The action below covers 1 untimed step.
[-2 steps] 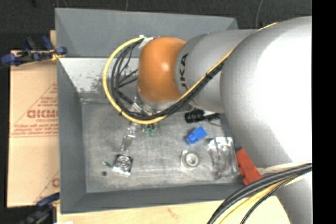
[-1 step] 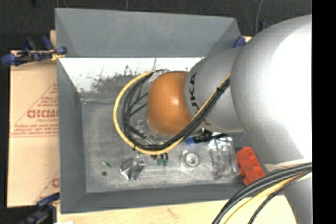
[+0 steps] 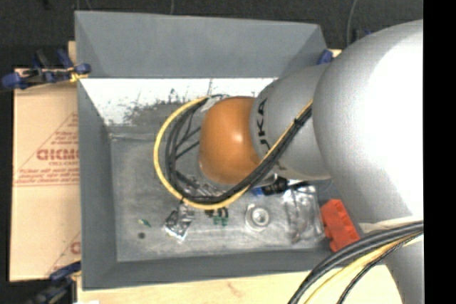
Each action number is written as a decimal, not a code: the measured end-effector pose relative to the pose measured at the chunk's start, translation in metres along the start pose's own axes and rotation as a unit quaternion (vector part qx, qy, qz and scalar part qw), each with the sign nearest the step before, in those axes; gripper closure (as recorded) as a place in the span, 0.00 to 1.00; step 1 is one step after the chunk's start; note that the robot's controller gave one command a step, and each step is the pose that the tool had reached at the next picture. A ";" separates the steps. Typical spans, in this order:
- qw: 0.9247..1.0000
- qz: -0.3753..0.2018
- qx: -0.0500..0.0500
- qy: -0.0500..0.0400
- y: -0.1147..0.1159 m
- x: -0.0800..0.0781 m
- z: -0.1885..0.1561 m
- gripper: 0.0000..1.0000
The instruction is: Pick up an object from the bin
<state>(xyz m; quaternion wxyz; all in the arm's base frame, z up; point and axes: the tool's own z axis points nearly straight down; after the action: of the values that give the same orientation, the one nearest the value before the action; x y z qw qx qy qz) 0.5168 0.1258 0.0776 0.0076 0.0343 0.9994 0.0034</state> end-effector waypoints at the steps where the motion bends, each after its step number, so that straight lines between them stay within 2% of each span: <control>1: 1.000 0.001 0.000 0.000 0.000 0.000 0.002 0.00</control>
Offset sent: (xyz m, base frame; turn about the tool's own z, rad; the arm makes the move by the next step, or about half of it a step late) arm 0.0000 0.0000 0.0000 0.0000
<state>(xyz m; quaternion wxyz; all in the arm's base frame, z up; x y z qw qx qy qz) 0.5165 0.1255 0.0760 0.0078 0.0354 0.9993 0.0033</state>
